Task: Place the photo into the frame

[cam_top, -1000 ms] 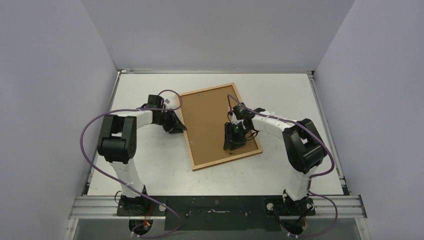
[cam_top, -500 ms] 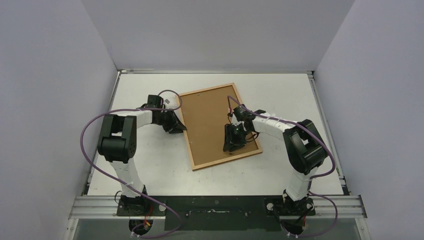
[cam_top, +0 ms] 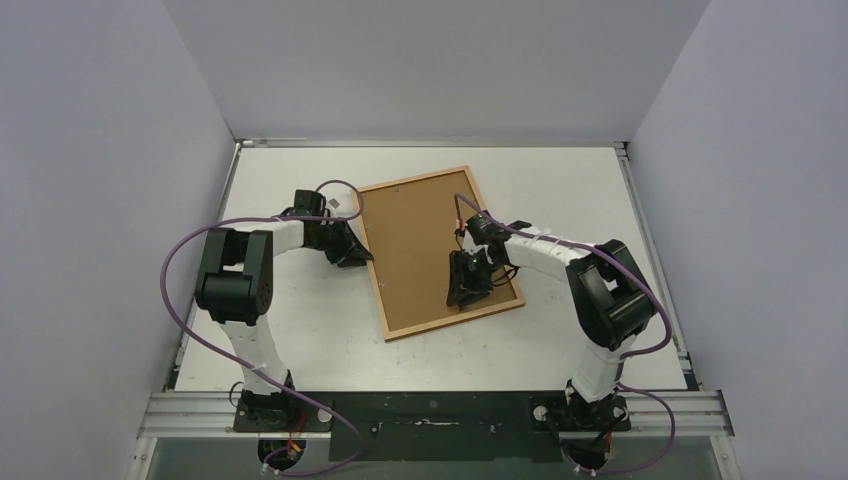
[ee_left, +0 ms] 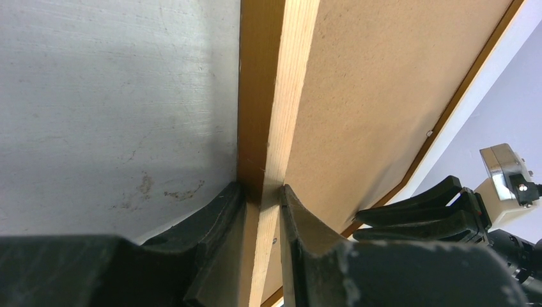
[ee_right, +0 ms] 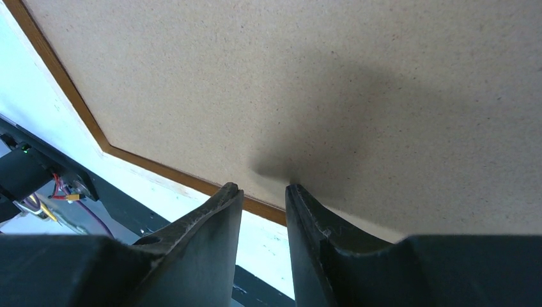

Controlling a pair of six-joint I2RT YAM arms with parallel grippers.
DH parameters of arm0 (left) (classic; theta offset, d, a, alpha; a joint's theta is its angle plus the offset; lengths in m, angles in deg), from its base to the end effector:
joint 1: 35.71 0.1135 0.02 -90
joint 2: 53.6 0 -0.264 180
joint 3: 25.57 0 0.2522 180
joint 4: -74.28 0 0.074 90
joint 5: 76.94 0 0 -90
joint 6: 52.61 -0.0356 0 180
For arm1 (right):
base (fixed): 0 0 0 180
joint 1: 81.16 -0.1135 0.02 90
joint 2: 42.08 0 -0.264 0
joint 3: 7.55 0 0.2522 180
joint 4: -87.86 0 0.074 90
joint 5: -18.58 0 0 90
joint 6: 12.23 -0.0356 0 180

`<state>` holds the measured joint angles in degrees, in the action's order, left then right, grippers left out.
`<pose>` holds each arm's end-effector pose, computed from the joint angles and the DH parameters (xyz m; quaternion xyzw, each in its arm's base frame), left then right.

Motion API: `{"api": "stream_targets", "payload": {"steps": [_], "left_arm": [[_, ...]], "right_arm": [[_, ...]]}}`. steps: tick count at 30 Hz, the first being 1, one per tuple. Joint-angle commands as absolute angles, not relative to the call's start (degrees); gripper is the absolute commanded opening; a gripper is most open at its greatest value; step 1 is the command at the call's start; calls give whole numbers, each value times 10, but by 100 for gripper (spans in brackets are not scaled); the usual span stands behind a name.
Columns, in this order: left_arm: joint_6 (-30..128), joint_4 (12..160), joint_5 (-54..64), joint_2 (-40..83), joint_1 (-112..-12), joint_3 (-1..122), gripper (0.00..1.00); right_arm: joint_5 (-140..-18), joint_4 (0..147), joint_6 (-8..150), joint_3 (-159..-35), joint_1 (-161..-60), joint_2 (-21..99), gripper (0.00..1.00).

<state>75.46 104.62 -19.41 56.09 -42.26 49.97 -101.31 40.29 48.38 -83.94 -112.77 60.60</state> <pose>0.3579 -0.0603 0.1266 -0.1949 0.9180 -0.3327 0.0926 0.2745 0.1898 0.1586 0.0547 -0.9557 -0.2888 0.0127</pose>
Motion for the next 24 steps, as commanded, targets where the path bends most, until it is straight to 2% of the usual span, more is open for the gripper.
{"api": "stream_targets", "payload": {"steps": [1,12,21,24], "left_arm": [[727,1078,-158,594,-424,492,21],[725,1078,-165,595,-422,494,20],[725,1081,-169,590,-420,492,20],[725,1082,-173,589,-420,495,20]], "right_arm": [[-979,354,495,-823,-1135,598,33],[-960,335,503,-820,-1139,594,33],[-865,297,509,-840,-1154,574,33],[-887,318,502,-840,-1156,566,34]]}}
